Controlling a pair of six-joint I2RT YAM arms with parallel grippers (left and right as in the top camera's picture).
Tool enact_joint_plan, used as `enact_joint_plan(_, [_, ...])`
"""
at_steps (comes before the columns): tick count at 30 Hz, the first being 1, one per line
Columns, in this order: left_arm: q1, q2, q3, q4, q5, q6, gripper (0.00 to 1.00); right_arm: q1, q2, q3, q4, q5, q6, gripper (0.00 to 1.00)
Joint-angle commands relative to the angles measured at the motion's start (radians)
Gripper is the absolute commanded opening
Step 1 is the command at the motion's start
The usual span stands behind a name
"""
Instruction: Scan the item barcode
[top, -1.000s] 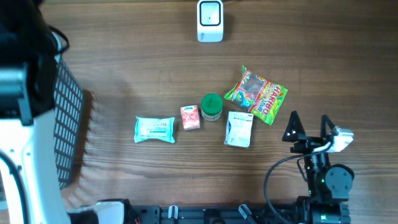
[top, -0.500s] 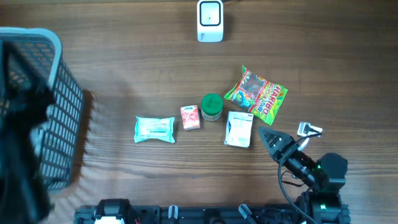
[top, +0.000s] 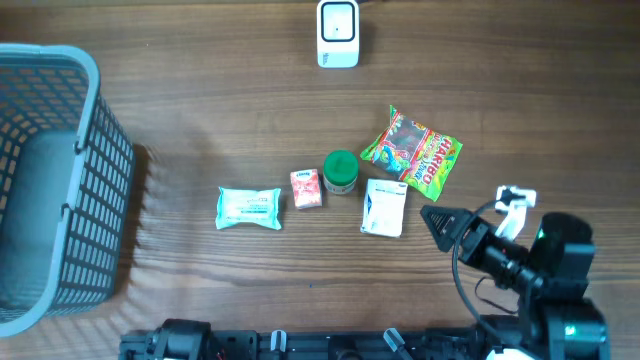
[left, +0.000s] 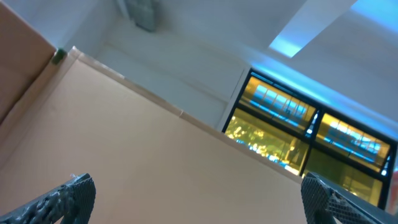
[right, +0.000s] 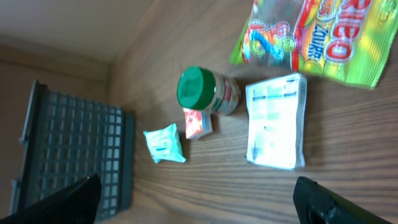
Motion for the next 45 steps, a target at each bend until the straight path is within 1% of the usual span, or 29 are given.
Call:
enact_joint_plan(1, [-0.024,-0.103,-0.006,0.002,0.016,0.040,1.00,0.003,0.140,0.098,-0.048,0.041,-0.133,0.99])
enact_joint_plan(5, [-0.029,-0.260,-0.006,0.002,0.016,0.040,1.00,0.026,0.239,0.202,-0.107,0.031,-0.174,0.99])
enact_joint_plan(7, [-0.029,-0.314,-0.004,-0.005,0.012,0.042,1.00,0.068,0.262,0.270,-0.163,0.125,-0.165,0.99])
enact_joint_plan(8, [-0.029,-0.312,0.032,-0.018,0.003,0.047,1.00,0.101,0.277,0.311,-0.205,0.192,-0.151,0.99])
enact_joint_plan(10, [-0.029,-0.313,0.029,-0.024,-0.007,0.047,1.00,0.217,0.332,0.408,-0.298,0.364,-0.080,0.99])
enact_joint_plan(11, [-0.029,-0.313,0.026,-0.023,-0.032,0.047,1.00,0.304,0.382,0.457,-0.339,0.474,-0.026,0.99])
enact_joint_plan(12, [-0.029,-0.313,0.025,-0.022,-0.097,0.047,1.00,0.414,0.460,0.495,-0.370,0.605,0.058,0.99])
enact_joint_plan(14, [-0.029,-0.313,0.025,-0.019,-0.237,0.043,1.00,0.592,0.637,0.513,-0.382,0.753,0.256,1.00])
enact_joint_plan(15, [-0.029,-0.313,0.025,-0.017,-0.303,0.043,1.00,0.637,0.701,0.513,-0.378,0.766,0.325,1.00])
enact_joint_plan(17, [-0.029,-0.313,0.025,-0.007,-0.406,0.039,1.00,0.681,0.846,0.513,-0.351,0.729,0.387,1.00])
enact_joint_plan(19, [-0.029,-0.313,0.025,-0.007,-0.438,0.039,1.00,0.663,0.987,0.513,-0.348,0.690,0.459,1.00])
enact_joint_plan(21, [-0.029,-0.313,0.025,-0.007,-0.438,0.038,1.00,0.652,1.062,0.513,-0.328,0.687,0.478,0.99])
enact_joint_plan(24, [-0.029,-0.313,0.025,-0.008,-0.438,0.036,1.00,0.652,1.177,0.513,-0.240,0.687,0.478,1.00])
enact_joint_plan(25, [-0.029,-0.313,0.025,-0.008,-0.438,0.036,1.00,0.652,1.214,0.513,-0.209,0.672,0.452,1.00])
enact_joint_plan(29, [-0.029,-0.313,0.025,-0.008,-0.438,0.036,1.00,0.652,1.313,0.513,-0.189,0.717,0.414,1.00])
enact_joint_plan(32, [-0.029,-0.313,0.019,-0.008,-0.438,0.036,1.00,0.652,1.375,0.512,-0.127,0.724,0.277,0.99])
enact_joint_plan(33, [-0.029,-0.313,0.016,-0.008,-0.438,0.036,1.00,0.652,1.396,0.511,-0.122,0.722,0.183,0.96])
enact_joint_plan(34, [-0.029,-0.313,0.016,-0.008,-0.438,0.036,1.00,0.652,1.400,0.511,-0.119,0.722,0.138,0.90])
enact_joint_plan(35, [-0.029,-0.313,0.016,-0.008,-0.438,0.036,1.00,0.652,1.400,0.511,-0.118,0.722,0.115,0.77])
enact_joint_plan(36, [-0.029,-0.313,0.016,-0.008,-0.438,0.036,1.00,0.652,1.399,0.511,-0.119,0.711,0.114,0.70])
enact_joint_plan(37, [-0.029,-0.313,0.016,-0.008,-0.438,0.036,1.00,0.652,1.399,0.511,-0.119,0.699,0.114,0.69])
enact_joint_plan(39, [-0.029,-0.313,0.016,-0.008,-0.438,0.036,1.00,0.652,1.399,0.511,-0.121,0.650,0.113,0.63])
enact_joint_plan(40, [-0.029,-0.313,0.016,-0.008,-0.438,0.036,1.00,0.651,1.395,0.518,-0.141,0.594,0.113,0.60])
enact_joint_plan(42, [-0.029,-0.313,0.016,-0.008,-0.438,0.036,1.00,0.645,1.387,0.561,-0.240,0.552,0.113,0.60])
enact_joint_plan(43, [-0.029,-0.313,0.016,-0.008,-0.438,0.036,1.00,0.641,1.387,0.605,-0.328,0.535,0.114,0.59])
enact_joint_plan(45, [-0.029,-0.313,0.016,-0.008,-0.438,0.036,1.00,0.640,1.387,0.654,-0.425,0.493,0.117,0.54])
